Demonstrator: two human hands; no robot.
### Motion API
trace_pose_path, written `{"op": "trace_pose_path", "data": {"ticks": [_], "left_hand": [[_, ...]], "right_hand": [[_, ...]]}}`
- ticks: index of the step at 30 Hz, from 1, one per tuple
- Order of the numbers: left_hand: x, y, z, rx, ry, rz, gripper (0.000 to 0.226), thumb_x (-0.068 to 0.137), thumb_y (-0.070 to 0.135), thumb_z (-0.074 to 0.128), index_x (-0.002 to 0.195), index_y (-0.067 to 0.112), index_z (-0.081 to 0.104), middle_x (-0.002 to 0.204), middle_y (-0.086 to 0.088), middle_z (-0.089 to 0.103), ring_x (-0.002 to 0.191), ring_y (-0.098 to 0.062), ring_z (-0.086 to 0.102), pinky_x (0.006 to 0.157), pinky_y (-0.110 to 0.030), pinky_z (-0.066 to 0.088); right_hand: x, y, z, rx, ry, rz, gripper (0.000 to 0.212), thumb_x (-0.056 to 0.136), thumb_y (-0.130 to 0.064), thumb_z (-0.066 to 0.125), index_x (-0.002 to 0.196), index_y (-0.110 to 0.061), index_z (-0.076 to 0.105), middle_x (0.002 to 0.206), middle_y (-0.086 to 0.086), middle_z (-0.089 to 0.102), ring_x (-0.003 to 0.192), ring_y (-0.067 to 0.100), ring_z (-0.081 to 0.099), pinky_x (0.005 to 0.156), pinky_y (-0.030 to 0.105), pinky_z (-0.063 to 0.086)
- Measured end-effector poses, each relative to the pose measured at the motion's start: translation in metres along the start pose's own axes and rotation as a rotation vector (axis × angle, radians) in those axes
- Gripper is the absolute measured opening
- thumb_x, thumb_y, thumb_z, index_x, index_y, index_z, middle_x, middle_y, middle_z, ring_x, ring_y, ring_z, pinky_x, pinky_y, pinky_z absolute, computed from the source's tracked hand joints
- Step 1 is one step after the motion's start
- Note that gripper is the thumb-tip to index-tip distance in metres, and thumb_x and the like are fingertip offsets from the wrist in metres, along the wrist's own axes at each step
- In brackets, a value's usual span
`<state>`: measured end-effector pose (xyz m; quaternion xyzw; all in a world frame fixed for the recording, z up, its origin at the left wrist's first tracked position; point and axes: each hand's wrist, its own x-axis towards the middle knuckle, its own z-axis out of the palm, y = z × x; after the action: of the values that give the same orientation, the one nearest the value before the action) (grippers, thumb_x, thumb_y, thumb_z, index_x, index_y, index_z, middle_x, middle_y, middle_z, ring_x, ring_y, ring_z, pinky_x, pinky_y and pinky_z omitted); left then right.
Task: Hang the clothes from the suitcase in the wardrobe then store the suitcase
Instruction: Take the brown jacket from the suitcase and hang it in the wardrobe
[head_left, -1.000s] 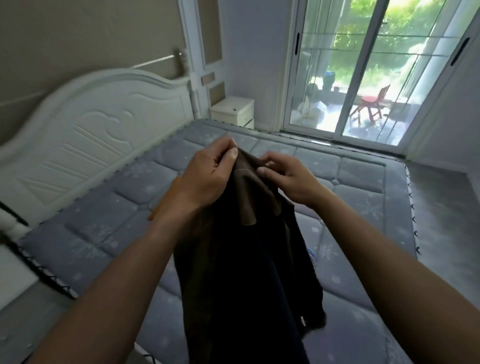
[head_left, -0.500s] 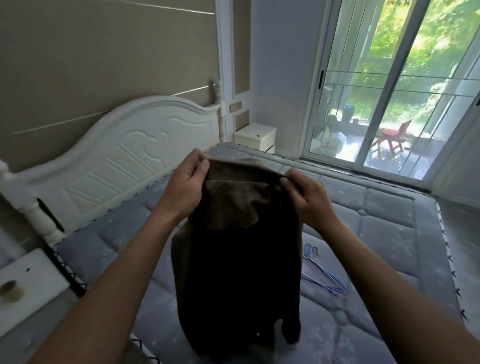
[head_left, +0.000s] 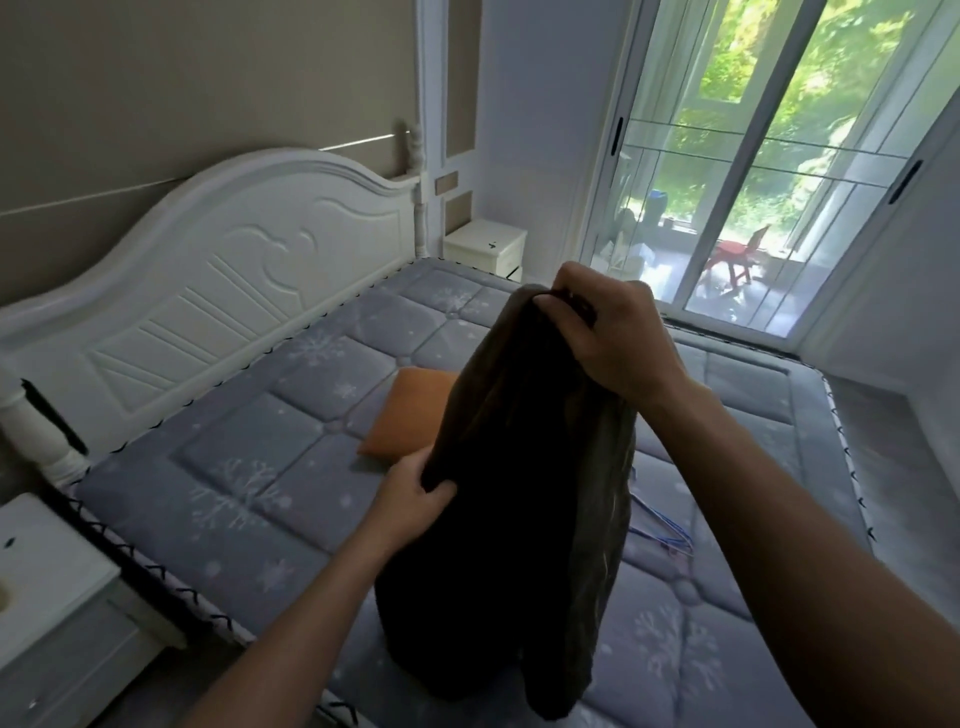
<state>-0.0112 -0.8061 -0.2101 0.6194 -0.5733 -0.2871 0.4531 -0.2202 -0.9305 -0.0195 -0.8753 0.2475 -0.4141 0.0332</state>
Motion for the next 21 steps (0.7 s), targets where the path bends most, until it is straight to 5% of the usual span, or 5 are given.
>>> {"op": "trace_pose_path", "data": {"ticks": [4,7,12,18,21], "left_hand": [[-0.012,-0.037,-0.001,0.086,0.115,-0.117,0.002,0.089,0.027,0.070,0.089,0.028,0.071,0.075,0.016,0.072,0.076,-0.002,0.070,0.065,-0.034,0.052],[-0.013,-0.051,-0.027,0.292,0.250,-0.148,0.037,0.080,0.058,0.068,0.078,0.021,0.064,0.056,0.003,0.058,0.061,-0.021,0.066,0.055,-0.039,0.048],[0.019,-0.031,-0.088,0.538,0.442,0.108,0.059,0.071,0.071,0.058,0.065,0.012,0.056,0.055,-0.006,0.059,0.056,-0.030,0.063,0.050,-0.034,0.040],[0.057,0.010,-0.129,0.719,0.446,0.296,0.060,0.069,0.076,0.062,0.060,0.019,0.047,0.054,-0.003,0.057,0.053,-0.026,0.059,0.050,-0.031,0.036],[0.066,0.037,-0.150,0.536,0.310,0.083,0.053,0.059,0.071,0.081,0.070,0.021,0.070,0.061,0.000,0.068,0.062,-0.020,0.067,0.060,-0.034,0.050]], "right_hand": [[0.001,-0.004,-0.009,-0.143,-0.040,0.034,0.022,0.100,-0.036,0.057,0.089,-0.016,0.056,0.068,0.003,0.061,0.060,0.025,0.060,0.060,0.043,0.055],[-0.012,0.013,-0.024,-0.295,-0.067,0.104,0.024,0.101,-0.036,0.055,0.088,-0.016,0.052,0.067,0.001,0.055,0.061,0.030,0.057,0.059,0.040,0.051],[-0.054,0.033,-0.029,-0.549,-0.026,0.270,0.029,0.105,-0.041,0.045,0.087,-0.019,0.043,0.073,-0.007,0.045,0.064,0.022,0.044,0.055,0.035,0.037],[-0.085,0.043,-0.006,-0.202,0.150,0.550,0.024,0.106,-0.027,0.048,0.084,-0.021,0.040,0.068,-0.004,0.045,0.065,0.026,0.049,0.060,0.038,0.033],[-0.083,0.042,-0.007,-0.139,0.112,0.548,0.022,0.106,-0.025,0.050,0.085,-0.017,0.045,0.066,-0.003,0.048,0.061,0.016,0.047,0.056,0.038,0.031]]}}
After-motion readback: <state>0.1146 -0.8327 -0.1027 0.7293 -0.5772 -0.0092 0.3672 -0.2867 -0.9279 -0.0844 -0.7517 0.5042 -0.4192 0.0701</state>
